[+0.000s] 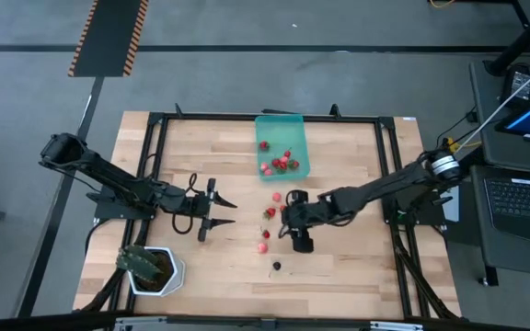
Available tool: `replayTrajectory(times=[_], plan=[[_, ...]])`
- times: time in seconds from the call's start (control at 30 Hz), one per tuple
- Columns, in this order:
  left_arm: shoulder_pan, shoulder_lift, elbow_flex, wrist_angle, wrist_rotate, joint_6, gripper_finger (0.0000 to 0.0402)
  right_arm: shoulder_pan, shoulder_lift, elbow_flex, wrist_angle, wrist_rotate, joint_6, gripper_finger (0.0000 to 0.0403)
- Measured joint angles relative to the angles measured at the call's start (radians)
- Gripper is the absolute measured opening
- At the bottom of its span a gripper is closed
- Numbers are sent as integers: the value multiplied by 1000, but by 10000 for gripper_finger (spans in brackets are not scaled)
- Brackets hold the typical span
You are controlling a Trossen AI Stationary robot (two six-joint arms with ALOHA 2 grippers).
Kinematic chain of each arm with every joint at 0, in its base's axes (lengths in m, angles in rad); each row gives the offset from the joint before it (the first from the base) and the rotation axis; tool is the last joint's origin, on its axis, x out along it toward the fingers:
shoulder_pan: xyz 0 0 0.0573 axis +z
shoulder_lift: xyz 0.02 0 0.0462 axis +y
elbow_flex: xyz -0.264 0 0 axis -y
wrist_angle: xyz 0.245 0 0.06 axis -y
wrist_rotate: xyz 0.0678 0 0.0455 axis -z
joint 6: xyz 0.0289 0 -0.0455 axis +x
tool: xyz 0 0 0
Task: Pick and placing Produce into tupperware
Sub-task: Put the red cherry into the blue bin
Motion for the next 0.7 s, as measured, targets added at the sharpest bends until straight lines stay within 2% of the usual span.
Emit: replayTrajectory(times=[0.33,0.7], plan=[[0,0,0,-1,1,0,195,-87,44,1,-13,0,17,243],[0,1,0,-1,2,0,195,-132,86,1,-16,1,-5,243]])
